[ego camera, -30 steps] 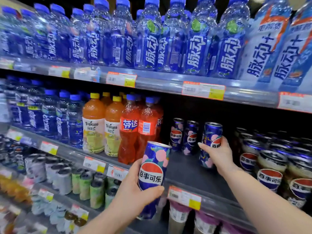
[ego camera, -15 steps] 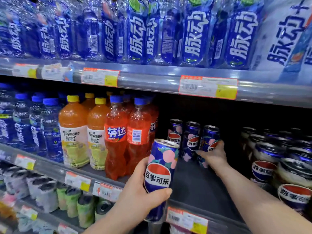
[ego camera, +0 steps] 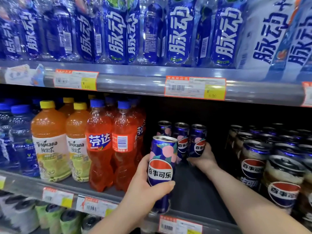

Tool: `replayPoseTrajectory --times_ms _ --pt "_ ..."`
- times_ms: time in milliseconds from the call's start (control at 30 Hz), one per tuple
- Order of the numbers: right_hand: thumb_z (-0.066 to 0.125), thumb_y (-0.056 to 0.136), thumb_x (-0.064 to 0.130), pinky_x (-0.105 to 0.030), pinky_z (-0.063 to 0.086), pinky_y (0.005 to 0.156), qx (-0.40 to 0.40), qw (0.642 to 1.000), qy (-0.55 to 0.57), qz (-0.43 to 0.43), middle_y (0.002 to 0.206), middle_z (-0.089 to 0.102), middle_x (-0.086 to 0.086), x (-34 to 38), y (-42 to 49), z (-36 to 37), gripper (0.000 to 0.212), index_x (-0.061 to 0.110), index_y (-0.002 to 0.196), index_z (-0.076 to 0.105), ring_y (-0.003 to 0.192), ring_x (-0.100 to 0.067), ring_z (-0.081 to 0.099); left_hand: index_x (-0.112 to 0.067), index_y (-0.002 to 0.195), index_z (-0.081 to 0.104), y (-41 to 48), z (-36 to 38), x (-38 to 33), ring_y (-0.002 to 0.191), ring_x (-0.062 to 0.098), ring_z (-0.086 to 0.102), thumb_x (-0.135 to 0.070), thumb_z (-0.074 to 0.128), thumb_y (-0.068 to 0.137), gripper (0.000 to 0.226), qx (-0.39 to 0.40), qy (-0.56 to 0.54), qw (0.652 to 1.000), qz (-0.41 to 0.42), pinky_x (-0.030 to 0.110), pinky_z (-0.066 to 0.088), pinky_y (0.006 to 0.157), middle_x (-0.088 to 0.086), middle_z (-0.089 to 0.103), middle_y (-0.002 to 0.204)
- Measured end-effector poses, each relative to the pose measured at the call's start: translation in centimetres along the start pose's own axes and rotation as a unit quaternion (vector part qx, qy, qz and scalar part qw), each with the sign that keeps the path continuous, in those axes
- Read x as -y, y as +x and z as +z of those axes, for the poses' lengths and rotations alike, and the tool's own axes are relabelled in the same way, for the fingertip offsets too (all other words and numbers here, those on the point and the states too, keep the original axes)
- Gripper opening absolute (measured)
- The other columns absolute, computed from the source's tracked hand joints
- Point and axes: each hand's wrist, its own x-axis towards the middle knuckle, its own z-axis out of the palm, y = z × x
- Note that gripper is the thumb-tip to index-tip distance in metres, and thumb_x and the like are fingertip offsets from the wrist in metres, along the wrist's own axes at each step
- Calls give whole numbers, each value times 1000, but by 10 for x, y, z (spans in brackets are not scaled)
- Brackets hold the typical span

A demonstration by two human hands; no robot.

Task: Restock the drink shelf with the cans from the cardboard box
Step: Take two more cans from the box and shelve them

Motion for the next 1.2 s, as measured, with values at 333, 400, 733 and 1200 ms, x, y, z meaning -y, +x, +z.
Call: replayPoseTrajectory --times_ms 333,400,733,1200 --pt "66 82 21 -32 38 102 -101 989 -11 -104 137 49 -11 20 -53 -37 58 11 134 44 125 -25 48 -31 126 41 54 28 20 93 -2 60 -2 76 69 74 25 45 998 20 5 49 63 -11 63 108" --pt "63 85 22 -31 44 97 -80 987 13 -136 123 58 -5 31 -68 -44 42 12 125 52 115 -21 55 -27 128 42 62 35 28 94 -2 59 0 78 66 77 32 55 998 28 4 49 67 -7 63 111" --pt "77 67 43 -32 44 102 59 971 -149 -176 133 50 1 71 -94 -30 89 25 141 31 120 -14 51 -21 140 24 70 42 43 119 9 51 -22 82 64 96 77 159 983 41 23 40 100 -4 49 133" --pt "84 64 13 -39 50 96 -63 991 -119 24 135 51 -17 69 -18 -62 84 9 137 41 117 -32 57 -16 132 50 61 -6 58 127 13 43 -47 71 74 69 150 438 886 24 19 30 108 0 46 134"
